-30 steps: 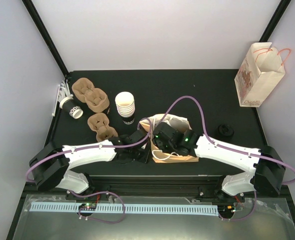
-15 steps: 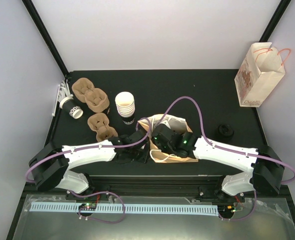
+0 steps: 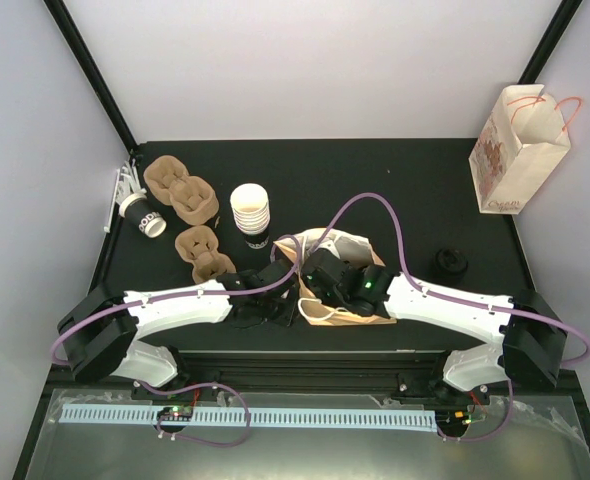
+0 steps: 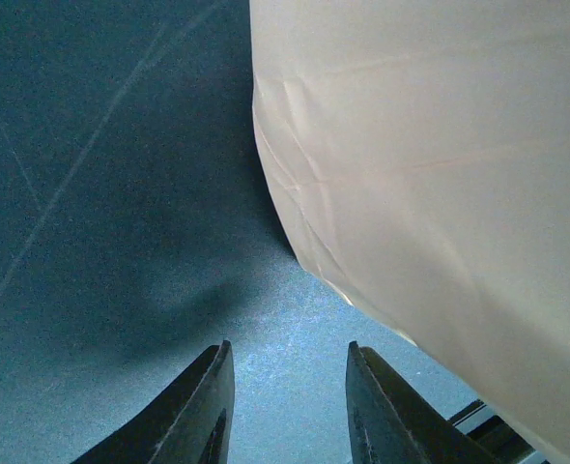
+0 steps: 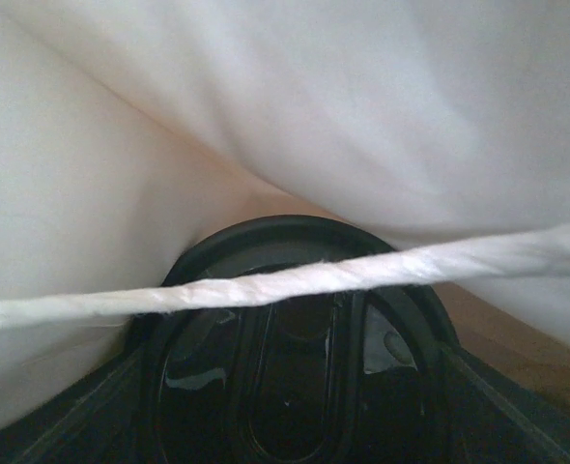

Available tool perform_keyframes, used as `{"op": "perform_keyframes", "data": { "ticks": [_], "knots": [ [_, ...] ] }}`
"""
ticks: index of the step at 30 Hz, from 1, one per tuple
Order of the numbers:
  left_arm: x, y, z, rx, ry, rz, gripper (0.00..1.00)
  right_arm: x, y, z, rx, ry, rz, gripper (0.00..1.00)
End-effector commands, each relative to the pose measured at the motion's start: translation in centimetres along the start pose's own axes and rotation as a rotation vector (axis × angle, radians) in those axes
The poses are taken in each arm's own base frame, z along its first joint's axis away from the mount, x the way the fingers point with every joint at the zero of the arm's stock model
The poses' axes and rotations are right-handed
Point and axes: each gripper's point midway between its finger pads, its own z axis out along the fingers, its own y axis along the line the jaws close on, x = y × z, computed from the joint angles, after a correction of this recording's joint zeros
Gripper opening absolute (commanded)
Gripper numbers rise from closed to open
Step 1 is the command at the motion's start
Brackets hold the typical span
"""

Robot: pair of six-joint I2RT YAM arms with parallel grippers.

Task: Pack the takeout coffee

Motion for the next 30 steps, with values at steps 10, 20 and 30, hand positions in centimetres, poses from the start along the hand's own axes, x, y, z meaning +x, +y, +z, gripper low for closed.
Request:
{"op": "perform_keyframes", "data": {
  "ticks": [10, 20, 30],
  "knots": [
    [-2.6, -4.6, -1.9, 0.152, -0.090, 0.093, 0.35, 21.6, -4.8, 3.1, 0.139, 0.754, -0.102, 0.44],
    [-2.5, -4.4, -2.2, 0.147, -0.095, 0.088, 0.35, 19.3, -4.1, 2.8, 0.112, 0.670, -0.085, 0.44],
    [-3.0, -3.7, -4.5, 0.111, -0.145, 0.086, 0.35, 16.9, -4.1, 2.7, 0.111, 0.575, -0.050, 0.43]
  ]
}}
